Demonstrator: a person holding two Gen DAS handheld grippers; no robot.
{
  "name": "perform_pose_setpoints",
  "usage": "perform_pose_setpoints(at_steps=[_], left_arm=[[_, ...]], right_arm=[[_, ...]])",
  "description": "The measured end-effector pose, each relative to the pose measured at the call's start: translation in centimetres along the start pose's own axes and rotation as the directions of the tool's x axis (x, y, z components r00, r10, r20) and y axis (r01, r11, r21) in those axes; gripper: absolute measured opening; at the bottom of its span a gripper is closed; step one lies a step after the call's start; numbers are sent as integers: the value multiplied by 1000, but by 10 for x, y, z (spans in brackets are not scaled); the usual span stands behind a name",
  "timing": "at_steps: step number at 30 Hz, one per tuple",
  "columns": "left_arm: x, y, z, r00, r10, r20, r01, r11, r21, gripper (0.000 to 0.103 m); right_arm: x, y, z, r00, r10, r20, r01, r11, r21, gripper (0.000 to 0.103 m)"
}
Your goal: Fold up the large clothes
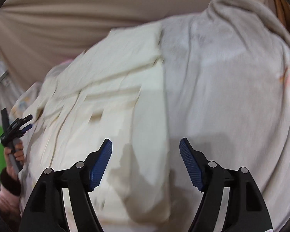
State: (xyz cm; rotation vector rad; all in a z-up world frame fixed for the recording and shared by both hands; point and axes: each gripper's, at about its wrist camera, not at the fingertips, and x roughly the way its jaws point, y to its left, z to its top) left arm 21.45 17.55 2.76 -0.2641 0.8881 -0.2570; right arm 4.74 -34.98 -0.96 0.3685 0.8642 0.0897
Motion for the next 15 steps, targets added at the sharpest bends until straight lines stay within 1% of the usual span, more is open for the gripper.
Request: perform_pose_setpoints(at_steps=[1,2,3,4,5,6,7,8,9,10,11,13,15], left_arm=[[-2,12,-14,998,-21,-51,19,999,-32,92],[-2,22,-26,995,-46,-93,40,997,-67,88],[-1,28,-35,990,-68,-122,56,994,-94,75],[-7,27,-42,995,-33,-98,27,998,-64,67],[-10,23,-45,995,-22,-97,20,999,-27,44],[-12,21,-47,992,-48,-113,46,999,-19,13],[-19,20,-49,990,-69,-122,64,997,-43,12],[-27,20,-52,992,-67,-111,63,997,-42,10],[-37,15,-54,994,-58,-97,56,998,-15,9],[-50,11,-59,996,-45,-81,47,999,16,8],[-60,8,-63,996,-49,-78,52,998,33,8],[-81,8,-75,993,-68,-98,74,996,52,8],[-103,8,-98,989,-68,-131,79,994,81,8]], right_arm=[[2,3,-9,1000,-4,-14,4,1000,-2,71],[5,7,-16,1000,-18,-24,17,1000,-8,71],[10,10,-22,999,-42,-32,42,999,-18,64],[11,13,-26,998,-63,-19,62,998,-25,42],[8,16,-27,999,-44,-7,44,999,-23,26],[2,19,-27,999,-39,5,39,999,-4,11],[-6,21,-25,999,-43,30,42,999,14,9],[-18,24,-23,998,-27,57,26,999,20,8],[-33,27,-22,995,-3,101,1,1000,18,7],[-47,30,-25,992,13,126,-15,1000,15,7],[-64,34,-31,989,30,145,-31,1000,6,6],[-90,41,-48,986,26,166,-22,999,-26,6],[-113,43,-77,988,3,153,4,999,-46,6]])
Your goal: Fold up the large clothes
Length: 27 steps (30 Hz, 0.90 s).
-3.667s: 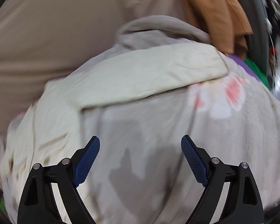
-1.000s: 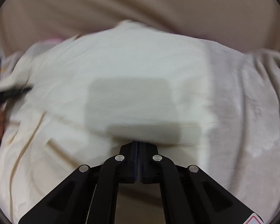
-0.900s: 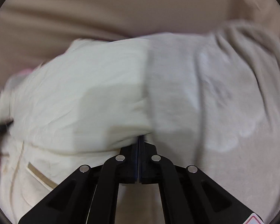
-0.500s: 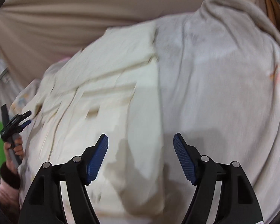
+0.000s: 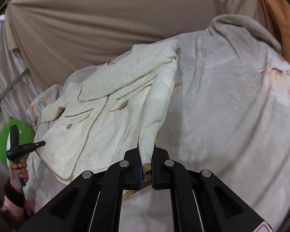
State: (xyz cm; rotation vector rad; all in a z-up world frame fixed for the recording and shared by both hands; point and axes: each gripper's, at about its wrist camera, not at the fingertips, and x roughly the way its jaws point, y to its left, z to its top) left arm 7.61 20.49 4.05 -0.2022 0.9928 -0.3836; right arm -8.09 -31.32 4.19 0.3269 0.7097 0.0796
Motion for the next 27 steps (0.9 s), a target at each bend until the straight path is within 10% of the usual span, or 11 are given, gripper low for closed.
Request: perform_pose_setpoints(at_steps=[6,9,14,16,21,27], left_arm=[[-27,10,-84,996,8,-87,-7,1000,13,15],[-54,9,-74,999,29,36,-28,1000,-12,17],[-90,-26,-12,959,-44,280,33,998,45,79],[-73,-39,20,952,-58,300,41,997,63,80],[33,-65,101,983,-72,170,69,997,26,80],[145,-59,152,998,-63,28,65,994,-83,69]], right_arm=[[-24,-17,-94,978,-124,-169,124,992,-14,12],[-30,-26,-101,962,-220,-165,219,976,-23,28],[-56,-16,-24,975,-205,83,208,977,-34,41],[-46,-14,9,973,-175,153,180,984,-20,59],[44,-21,99,985,-87,146,75,993,88,62],[171,-44,159,985,-171,21,162,961,223,62]])
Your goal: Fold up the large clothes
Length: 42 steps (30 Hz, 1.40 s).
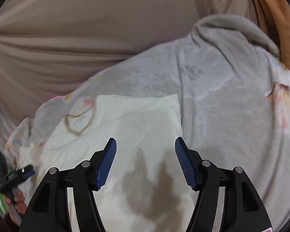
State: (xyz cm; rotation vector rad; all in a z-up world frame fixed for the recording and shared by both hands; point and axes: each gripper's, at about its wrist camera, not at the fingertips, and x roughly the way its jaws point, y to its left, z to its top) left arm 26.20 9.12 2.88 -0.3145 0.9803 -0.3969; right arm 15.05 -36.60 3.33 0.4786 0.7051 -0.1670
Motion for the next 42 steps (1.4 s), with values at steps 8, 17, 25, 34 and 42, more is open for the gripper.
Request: perform_pose_setpoints(at_steps=[8,17,25,34,42], left_arm=[[-3,-12,19,996,-27,87,18,995,103,8],[29,-9,7,992,119,48,-126,978,169,11],[-57,-49,-21,971,109,213,-166,947,273,32],[-14,-6,-55,980,188,63,-198,946,256,14],[-119,103,-41,945,260,200,-254,966,-58,51]], right_arm=[[0,6,6,988,74,133,-66,996,-62,5],[26,-16,-2,995,-94,25,95,994,-59,8],[-42,70,-52,996,93,-4,-89,933,-349,13],[-9,16,-78,991,-97,-97,65,954,-292,0],[-62,42,-94,997,-71,-13,62,938,-342,14]])
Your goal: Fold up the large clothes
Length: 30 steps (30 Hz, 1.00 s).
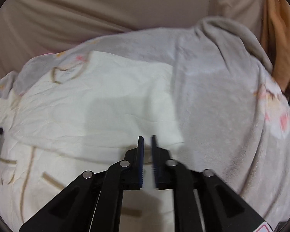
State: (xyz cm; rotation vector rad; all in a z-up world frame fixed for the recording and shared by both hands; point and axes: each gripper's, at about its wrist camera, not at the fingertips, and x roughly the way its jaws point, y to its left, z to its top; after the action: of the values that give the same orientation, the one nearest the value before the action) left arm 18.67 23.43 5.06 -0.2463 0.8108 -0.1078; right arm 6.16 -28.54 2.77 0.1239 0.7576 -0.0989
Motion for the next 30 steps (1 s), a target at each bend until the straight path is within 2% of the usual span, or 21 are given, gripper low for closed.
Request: perform_pose_setpoints(at_steps=[3,5,7,8,11,14,16,17,18,20,22,24,26,28,30], left_arm=[[-17,61,27,988,131,87,-116,981,-158,67],[-14,105,48,974,203,99,-174,953,-248,70],[-3,149,66,963,258,76,-218,916,-338,70],[3,166,73,961,269,68,-224,897,-381,70],[27,211,90,974,223,46,-174,862,-476,70],[48,237,94,976,216,37,-161,819,-550,68],[61,244,93,982,189,30,-137,801,-582,46],[65,243,93,987,158,30,-111,803,-585,19],[66,238,95,990,138,36,-92,810,-579,8],[53,215,105,983,163,82,-96,844,-528,6],[30,174,120,976,157,151,-77,898,-434,4],[0,116,135,967,113,229,-37,950,-311,4],[-29,51,140,957,42,289,8,986,-169,4],[-58,-30,135,942,-53,332,52,999,13,4],[-76,-103,120,931,-165,325,115,979,166,4]], right_arm=[[-2,40,-9,989,141,-46,-143,988,-54,14],[3,58,-19,974,209,-83,-215,974,-68,14],[9,75,-32,961,254,-113,-264,961,-82,14],[12,80,-38,957,263,-120,-274,957,-92,14],[23,88,-52,959,251,-129,-265,957,-114,15],[27,83,-53,953,278,-122,-289,954,-84,15],[29,78,-54,948,297,-117,-305,951,-57,15],[30,75,-54,946,303,-116,-310,949,-48,15],[30,75,-55,944,308,-115,-314,948,-41,15],[31,77,-54,944,309,-113,-314,949,-37,16],[31,78,-55,946,305,-109,-311,950,-40,16],[31,80,-55,948,299,-106,-305,951,-45,16],[31,80,-56,950,295,-103,-301,952,-49,16],[30,80,-56,951,293,-101,-299,953,-51,16],[30,81,-56,951,294,-98,-300,953,-51,16]])
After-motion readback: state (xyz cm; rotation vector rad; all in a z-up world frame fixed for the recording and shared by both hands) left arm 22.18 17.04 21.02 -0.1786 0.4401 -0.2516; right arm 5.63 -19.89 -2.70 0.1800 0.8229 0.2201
